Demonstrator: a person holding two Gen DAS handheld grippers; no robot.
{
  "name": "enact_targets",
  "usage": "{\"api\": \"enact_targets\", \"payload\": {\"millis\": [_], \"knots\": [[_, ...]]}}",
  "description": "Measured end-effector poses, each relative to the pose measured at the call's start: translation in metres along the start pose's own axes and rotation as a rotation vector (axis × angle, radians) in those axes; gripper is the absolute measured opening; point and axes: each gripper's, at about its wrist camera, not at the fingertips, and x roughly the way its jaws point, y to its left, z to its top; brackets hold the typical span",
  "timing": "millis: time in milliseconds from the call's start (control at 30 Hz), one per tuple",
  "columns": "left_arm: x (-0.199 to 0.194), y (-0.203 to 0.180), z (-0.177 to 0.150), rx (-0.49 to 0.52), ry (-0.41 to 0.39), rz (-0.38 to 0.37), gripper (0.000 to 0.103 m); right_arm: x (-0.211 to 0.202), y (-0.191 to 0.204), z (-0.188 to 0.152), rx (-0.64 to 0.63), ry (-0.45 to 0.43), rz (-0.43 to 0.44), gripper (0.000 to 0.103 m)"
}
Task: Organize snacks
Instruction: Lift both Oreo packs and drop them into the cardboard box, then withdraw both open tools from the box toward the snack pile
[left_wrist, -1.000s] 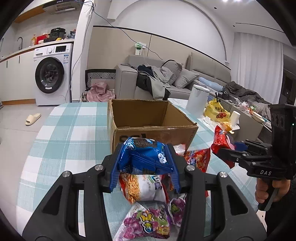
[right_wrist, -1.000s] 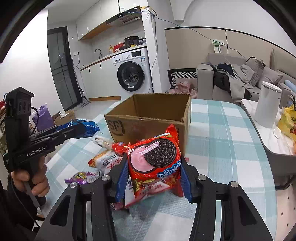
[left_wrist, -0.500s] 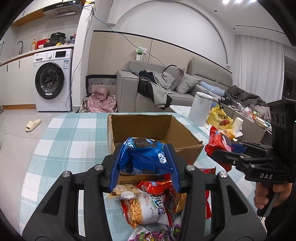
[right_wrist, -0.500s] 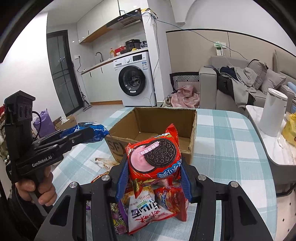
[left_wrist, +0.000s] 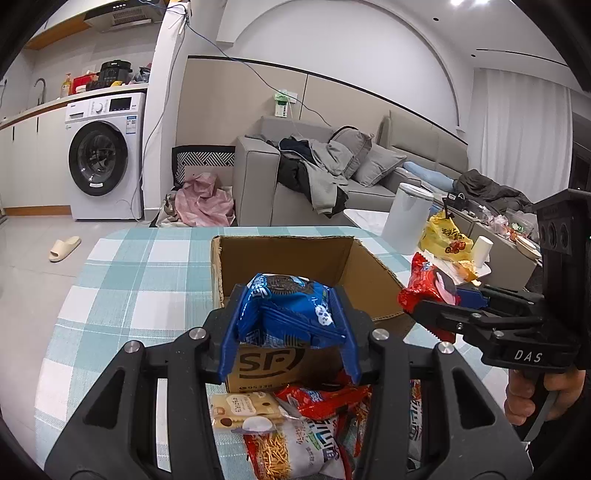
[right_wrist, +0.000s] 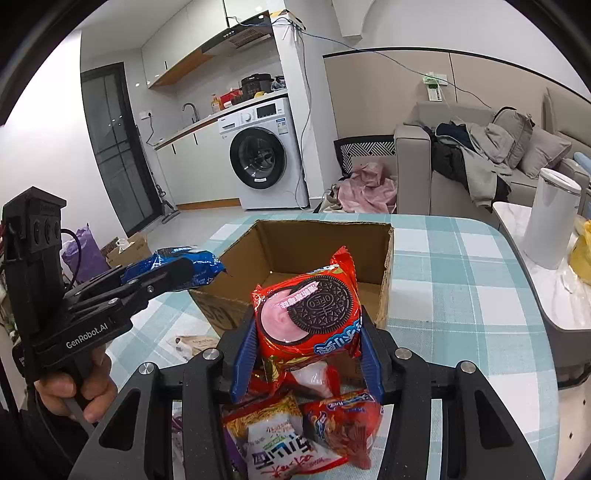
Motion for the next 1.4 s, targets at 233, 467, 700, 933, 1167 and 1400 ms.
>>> {"api": "enact_targets", "payload": {"millis": [233,467,700,933,1167,1400], "knots": [[0.028,0.004,0.001,0.001,0.028,0.019,0.042,0.019,-0.002,0.008,0.011,0.019,-0.011,0.05],[0.053,0.007,0.001,0.002,0.054,0.03,0.042,0.036,-0.005,0.015,0.026,0.039,-0.017,0.05],[0.069,0.008,-0.002,0.018,0.069,0.046,0.042,0.053,-0.01,0.021,0.043,0.063,-0.023,0.05],[0.085,0.008,-0.002,0.032,0.096,0.055,0.042,0.064,-0.013,0.022,0.051,0.08,-0.029,0.05],[0.086,0.007,-0.004,0.053,0.121,0.054,0.042,0.061,-0.011,0.022,0.019,0.062,-0.046,0.051],[0.073,0.006,-0.003,0.056,0.12,0.059,0.062,0.045,-0.014,0.025,0.025,0.027,-0.061,0.072]]}}
